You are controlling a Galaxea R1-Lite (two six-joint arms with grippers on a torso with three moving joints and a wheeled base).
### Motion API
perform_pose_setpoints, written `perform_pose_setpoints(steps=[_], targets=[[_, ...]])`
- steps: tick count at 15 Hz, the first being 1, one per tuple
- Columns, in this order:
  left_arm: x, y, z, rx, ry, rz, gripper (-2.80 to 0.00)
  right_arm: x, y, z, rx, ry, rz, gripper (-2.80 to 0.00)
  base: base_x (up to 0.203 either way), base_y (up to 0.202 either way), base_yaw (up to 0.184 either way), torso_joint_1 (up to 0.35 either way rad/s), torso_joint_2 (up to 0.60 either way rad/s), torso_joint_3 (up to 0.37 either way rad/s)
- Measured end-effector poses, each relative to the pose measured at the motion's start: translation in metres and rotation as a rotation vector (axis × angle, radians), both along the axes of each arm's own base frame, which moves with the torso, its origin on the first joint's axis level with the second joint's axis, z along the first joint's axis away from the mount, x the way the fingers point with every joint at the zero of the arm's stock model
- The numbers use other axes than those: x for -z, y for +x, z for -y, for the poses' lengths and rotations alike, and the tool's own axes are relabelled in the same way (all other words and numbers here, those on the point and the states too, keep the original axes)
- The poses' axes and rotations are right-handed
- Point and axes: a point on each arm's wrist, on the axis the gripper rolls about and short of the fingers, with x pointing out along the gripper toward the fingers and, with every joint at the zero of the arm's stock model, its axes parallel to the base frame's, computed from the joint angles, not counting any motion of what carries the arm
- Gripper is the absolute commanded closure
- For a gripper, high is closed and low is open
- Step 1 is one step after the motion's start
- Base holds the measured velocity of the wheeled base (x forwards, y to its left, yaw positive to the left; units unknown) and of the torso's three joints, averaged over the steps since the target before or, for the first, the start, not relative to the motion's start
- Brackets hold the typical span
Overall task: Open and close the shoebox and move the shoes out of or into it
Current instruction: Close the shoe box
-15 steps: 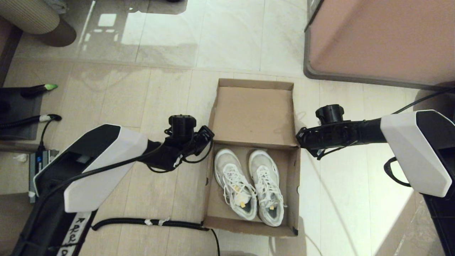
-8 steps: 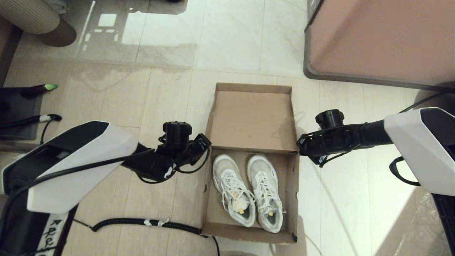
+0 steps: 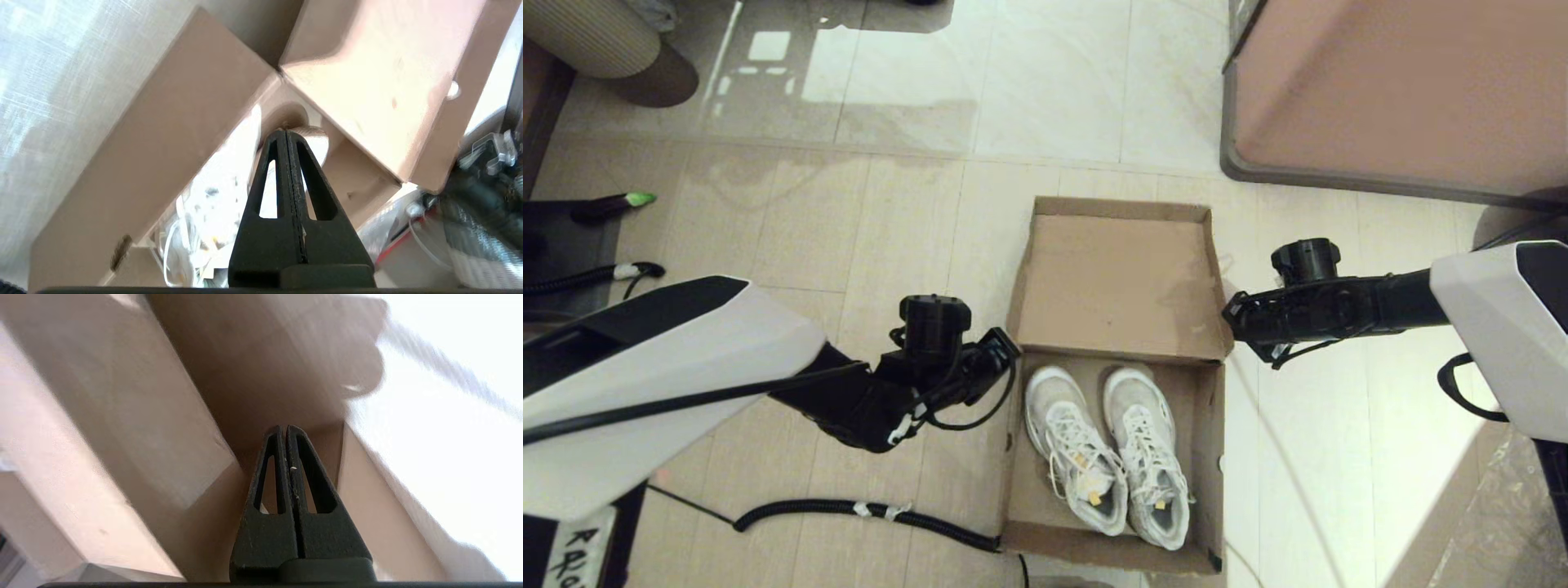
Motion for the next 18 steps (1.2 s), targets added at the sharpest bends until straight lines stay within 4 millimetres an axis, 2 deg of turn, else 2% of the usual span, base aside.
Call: perform_pose_setpoints(steps=[3, 5, 10, 15, 18], targets=[[-0.002, -0.001, -0.003, -0.003, 0.007, 0.004, 0.00, -0.007, 0.017, 0.017, 0.006, 0.011, 0.076, 0.00, 0.000, 0.000, 0.000, 0.000, 0.00, 0.000], [-0.003, -0.001, -0.002, -0.001, 0.010, 0.006, 0.00, -0.004, 0.025, 0.029, -0.009, 0.038, 0.090, 0.00, 0.000, 0.000, 0.000, 0.000, 0.00, 0.000], [0.000, -0.004, -0.004, -0.003, 0.018, -0.006, 0.00, -0.002, 0.035, 0.045, -0.004, 0.225, 0.132, 0.00, 0.000, 0.000, 0.000, 0.000, 0.00, 0.000], [0.001, -0.003, -0.004, 0.002, 0.030, -0.002, 0.00, -0.002, 0.042, 0.035, 0.001, 0.362, 0.156, 0.00, 0.000, 0.000, 0.000, 0.000, 0.00, 0.000], [0.002, -0.003, -0.004, 0.003, 0.031, -0.004, 0.00, 0.001, 0.042, 0.018, -0.023, 0.364, 0.149, 0.00, 0.000, 0.000, 0.000, 0.000, 0.00, 0.000]])
